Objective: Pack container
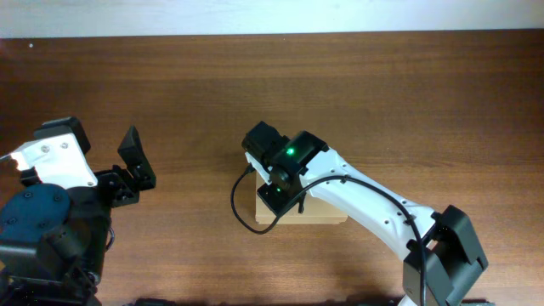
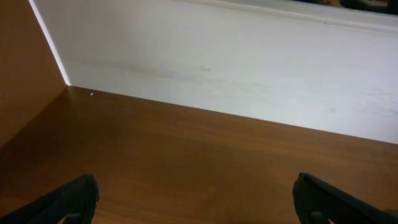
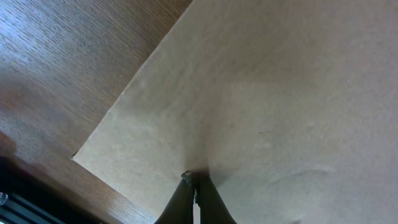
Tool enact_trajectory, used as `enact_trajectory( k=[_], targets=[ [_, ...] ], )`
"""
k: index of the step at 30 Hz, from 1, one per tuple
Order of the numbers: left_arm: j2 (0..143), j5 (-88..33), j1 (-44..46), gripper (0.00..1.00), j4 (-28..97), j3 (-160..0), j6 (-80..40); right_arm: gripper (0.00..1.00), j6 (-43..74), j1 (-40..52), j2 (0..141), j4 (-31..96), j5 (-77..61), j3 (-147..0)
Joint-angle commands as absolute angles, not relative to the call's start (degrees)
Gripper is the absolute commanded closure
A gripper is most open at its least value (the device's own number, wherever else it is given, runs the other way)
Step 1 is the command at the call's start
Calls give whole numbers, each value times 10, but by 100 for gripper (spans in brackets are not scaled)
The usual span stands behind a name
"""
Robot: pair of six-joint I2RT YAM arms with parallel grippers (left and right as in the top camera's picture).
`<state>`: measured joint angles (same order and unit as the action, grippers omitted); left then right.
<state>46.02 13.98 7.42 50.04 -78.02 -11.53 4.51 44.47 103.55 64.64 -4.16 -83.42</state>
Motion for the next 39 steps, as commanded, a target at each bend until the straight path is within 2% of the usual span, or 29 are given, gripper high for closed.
enact_trajectory(
  k=[1,9,18,24,29,33,39],
  targets=[
    [463,144,72,0,502,-787,-106,96,48,447,1055,642,-43,-837],
    [463,144,72,0,502,-787,-105,96,50,446,1042,672,-38,-870],
    [463,144,72,0,502,-787,-105,95,66,446,965,783,147,-1121],
    [463,147,72,0,502,-787,-91,91,136,446,909,871,334,-1244],
    [462,147,72,0,500,-787,-91,91,191,446,843,915,428,-1263],
    [462,149,72,0,500,-790,-91,90,226,446,768,920,438,-1263],
    [462,149,72,0,497,-795,-91,82,285,446,661,959,491,-1263]
  ],
)
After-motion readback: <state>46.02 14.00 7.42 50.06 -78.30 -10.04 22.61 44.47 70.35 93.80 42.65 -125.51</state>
